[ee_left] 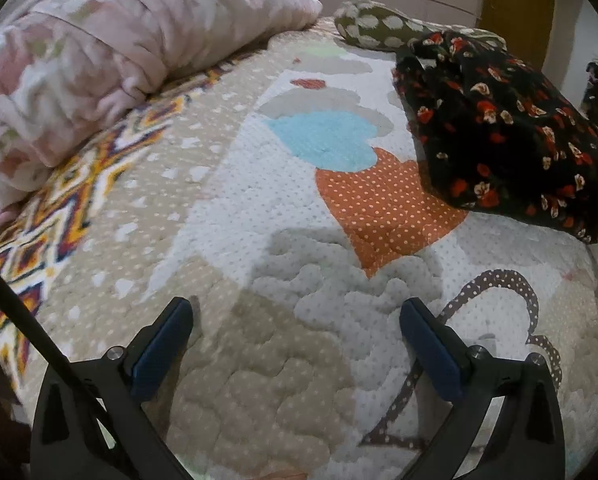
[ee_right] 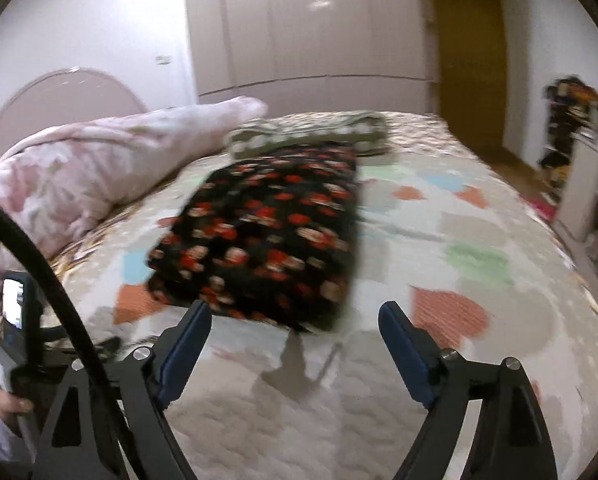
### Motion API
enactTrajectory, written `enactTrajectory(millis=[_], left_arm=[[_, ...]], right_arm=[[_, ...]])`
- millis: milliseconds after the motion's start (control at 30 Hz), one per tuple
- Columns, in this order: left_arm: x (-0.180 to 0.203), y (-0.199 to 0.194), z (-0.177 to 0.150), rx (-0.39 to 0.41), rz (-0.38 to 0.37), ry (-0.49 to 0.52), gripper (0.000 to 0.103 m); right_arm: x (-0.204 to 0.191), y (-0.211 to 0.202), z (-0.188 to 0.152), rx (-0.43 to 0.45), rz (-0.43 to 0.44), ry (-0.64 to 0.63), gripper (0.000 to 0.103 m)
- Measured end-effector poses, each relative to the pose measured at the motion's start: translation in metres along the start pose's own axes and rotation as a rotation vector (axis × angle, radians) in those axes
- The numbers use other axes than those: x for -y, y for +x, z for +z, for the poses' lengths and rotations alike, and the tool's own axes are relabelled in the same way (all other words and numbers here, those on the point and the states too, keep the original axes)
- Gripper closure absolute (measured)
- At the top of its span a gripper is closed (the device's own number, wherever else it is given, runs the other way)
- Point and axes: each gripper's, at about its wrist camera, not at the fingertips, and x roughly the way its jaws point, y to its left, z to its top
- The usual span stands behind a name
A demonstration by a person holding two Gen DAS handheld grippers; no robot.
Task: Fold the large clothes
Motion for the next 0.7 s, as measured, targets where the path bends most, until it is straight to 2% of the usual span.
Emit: enactTrajectory(millis=[167, 267, 300, 333, 400, 700], left_arm=[[0.007, -0.041, -0.007, 0.102, 0.068, -0.005, 0.000], [0.008, -0.071, -0.011, 0.157, 0.059, -0.020, 0.000], [0.009, -0.082, -0.013, 0.171, 0.045, -0.028, 0.000], [0.009, -0.088, -0.013, 0.179, 0.035, -0.030, 0.000], [0.010, -0.102, -0.017, 0.194, 0.030, -0.032, 0.000], [0.026, -0.131, -0.041, 0.181, -0.046, -0.005, 0.000]], right_arm=[[0.013, -0.019, -0.014, 0.025, -0.098, 0.029, 0.013], [0.015, -0.039, -0.021, 0.088, -0.182, 0.033, 0.011], [0.015, -0.047, -0.024, 0.124, -0.212, 0.040, 0.004], [0.015, -0.053, -0.025, 0.150, -0.234, 0.048, 0.000], [0.015, -0.062, -0.028, 0.180, -0.268, 0.056, 0.000], [0.003, -0.066, -0.040, 0.136, -0.300, 0.013, 0.000]])
